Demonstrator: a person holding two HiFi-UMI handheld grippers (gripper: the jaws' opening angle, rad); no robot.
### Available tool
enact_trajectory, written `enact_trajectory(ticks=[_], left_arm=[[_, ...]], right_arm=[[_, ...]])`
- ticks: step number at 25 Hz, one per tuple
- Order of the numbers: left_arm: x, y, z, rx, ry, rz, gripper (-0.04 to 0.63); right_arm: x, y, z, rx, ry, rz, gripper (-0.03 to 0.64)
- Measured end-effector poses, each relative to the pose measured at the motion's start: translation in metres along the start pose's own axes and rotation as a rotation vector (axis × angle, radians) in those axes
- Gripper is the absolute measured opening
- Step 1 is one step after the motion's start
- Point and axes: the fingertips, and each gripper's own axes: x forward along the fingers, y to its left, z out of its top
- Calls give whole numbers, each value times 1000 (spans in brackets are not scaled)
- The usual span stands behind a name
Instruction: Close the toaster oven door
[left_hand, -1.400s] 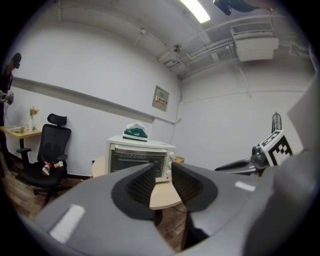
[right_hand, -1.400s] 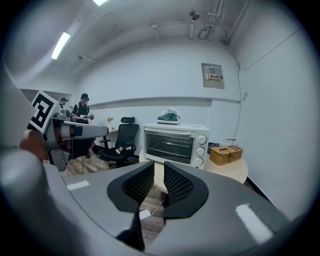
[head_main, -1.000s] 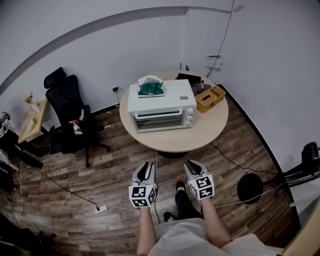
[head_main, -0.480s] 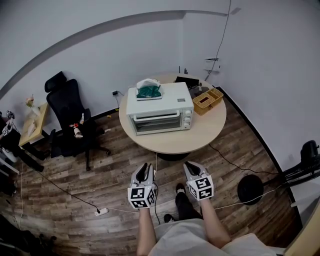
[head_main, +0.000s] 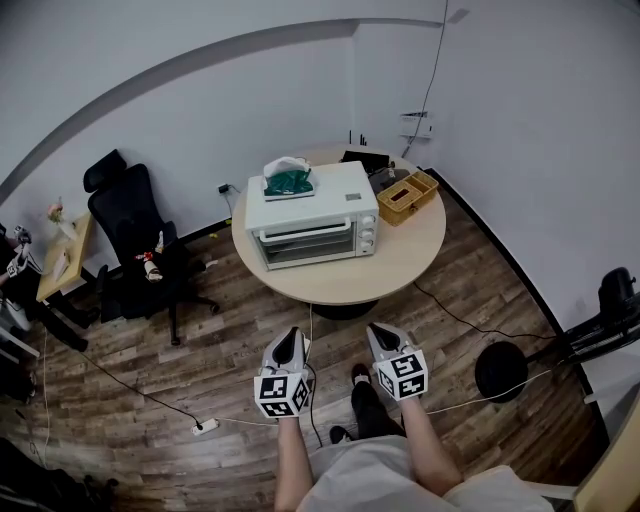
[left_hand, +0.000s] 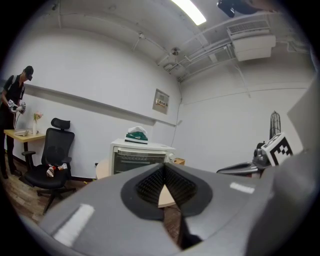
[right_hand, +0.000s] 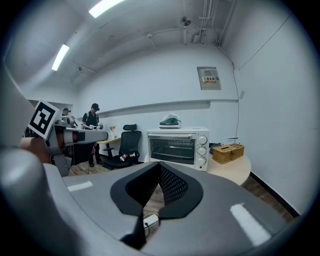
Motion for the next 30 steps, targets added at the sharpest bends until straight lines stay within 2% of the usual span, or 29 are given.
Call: enact_trajectory(ticks=[26, 30], left_arm=[[-12, 5, -6, -25, 9, 10, 57], [-12, 7, 0, -52, -21, 11, 57]], right_arm=[[-4, 15, 1, -26, 0, 24, 0], [-2, 16, -1, -20, 4, 39, 0]])
